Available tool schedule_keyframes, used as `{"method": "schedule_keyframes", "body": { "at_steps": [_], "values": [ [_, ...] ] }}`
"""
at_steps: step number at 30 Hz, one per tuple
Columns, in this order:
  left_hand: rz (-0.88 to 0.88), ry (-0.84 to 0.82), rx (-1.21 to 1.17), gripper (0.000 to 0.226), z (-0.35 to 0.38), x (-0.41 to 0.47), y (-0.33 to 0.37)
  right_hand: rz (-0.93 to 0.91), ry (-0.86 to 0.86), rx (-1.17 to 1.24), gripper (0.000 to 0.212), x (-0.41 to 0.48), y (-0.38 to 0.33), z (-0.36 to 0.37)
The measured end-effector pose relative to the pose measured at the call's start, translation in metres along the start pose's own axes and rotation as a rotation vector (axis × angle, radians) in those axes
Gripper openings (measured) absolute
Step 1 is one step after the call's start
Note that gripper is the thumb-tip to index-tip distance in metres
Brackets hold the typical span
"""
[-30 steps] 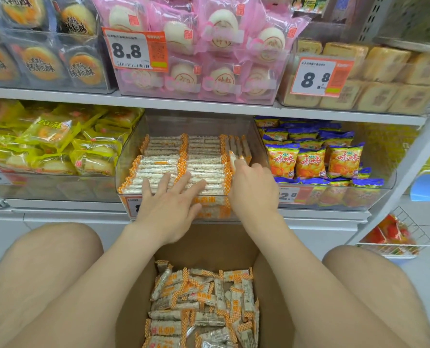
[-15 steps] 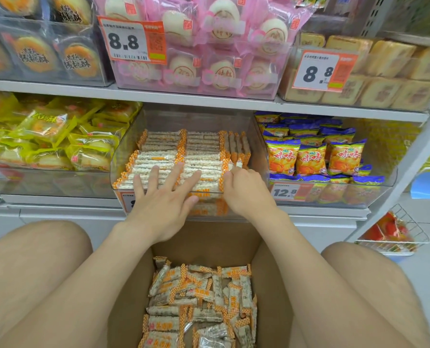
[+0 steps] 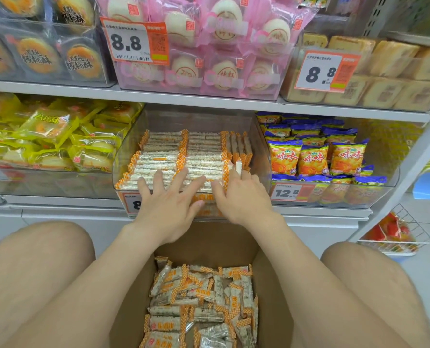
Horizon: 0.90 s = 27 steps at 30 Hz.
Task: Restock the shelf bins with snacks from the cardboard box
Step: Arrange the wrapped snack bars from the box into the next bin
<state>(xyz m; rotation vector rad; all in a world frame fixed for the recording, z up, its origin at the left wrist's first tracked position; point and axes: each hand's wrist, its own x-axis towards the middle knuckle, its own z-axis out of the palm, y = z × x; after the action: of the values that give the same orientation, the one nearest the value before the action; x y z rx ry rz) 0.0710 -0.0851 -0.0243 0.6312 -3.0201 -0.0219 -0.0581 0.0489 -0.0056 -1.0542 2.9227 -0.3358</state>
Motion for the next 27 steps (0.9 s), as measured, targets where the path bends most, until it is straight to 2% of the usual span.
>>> {"method": "schedule_keyframes", "body": {
  "at_steps": [4, 6, 9, 11, 12, 14, 17, 19, 21, 23, 25, 27],
  "values": [
    [0.026, 0.046, -0.093, 0.063, -0.001, -0.006, 0.0, 0.029, 0.035, -0.003, 0.079, -0.011, -0.003, -0.002],
    [0.053, 0.139, -0.17, 0.063, -0.003, -0.012, -0.001, 0.02, 0.083, 0.038, 0.075, -0.015, -0.001, -0.004],
    [0.123, 0.451, -0.268, 0.039, -0.01, -0.029, 0.004, -0.044, 0.246, 0.012, 0.056, -0.029, -0.002, -0.011],
    [0.106, 0.536, -0.386, 0.02, -0.012, -0.044, 0.007, -0.138, 0.363, 0.023, 0.038, -0.046, -0.009, -0.017],
    [0.086, 0.493, -0.449, 0.016, -0.009, -0.051, 0.008, -0.187, 0.376, 0.071, 0.03, -0.057, -0.014, -0.018],
    [0.04, 0.217, -0.468, 0.014, 0.008, -0.062, 0.007, -0.24, 0.229, 0.193, 0.02, -0.081, -0.025, -0.012],
    [0.037, -0.404, -0.171, 0.005, 0.053, -0.071, 0.003, -0.239, -0.255, 0.147, 0.019, -0.101, -0.032, 0.019],
    [0.059, -0.679, -0.087, 0.016, 0.086, -0.073, 0.002, -0.258, -0.528, 0.043, 0.017, -0.108, -0.033, 0.046],
    [0.038, -0.833, -0.128, 0.029, 0.122, -0.078, 0.0, -0.275, -0.718, -0.044, 0.017, -0.109, -0.03, 0.081],
    [0.007, -0.9, -0.154, 0.035, 0.161, -0.087, -0.005, -0.246, -0.853, -0.056, 0.029, -0.106, -0.019, 0.12],
    [-0.017, -0.973, -0.137, 0.039, 0.199, -0.101, -0.01, -0.204, -0.91, -0.032, 0.04, -0.102, -0.005, 0.154],
    [-0.061, -1.08, -0.122, 0.044, 0.231, -0.114, -0.014, -0.168, -0.923, -0.034, 0.034, -0.1, 0.014, 0.184]
  ]
}}
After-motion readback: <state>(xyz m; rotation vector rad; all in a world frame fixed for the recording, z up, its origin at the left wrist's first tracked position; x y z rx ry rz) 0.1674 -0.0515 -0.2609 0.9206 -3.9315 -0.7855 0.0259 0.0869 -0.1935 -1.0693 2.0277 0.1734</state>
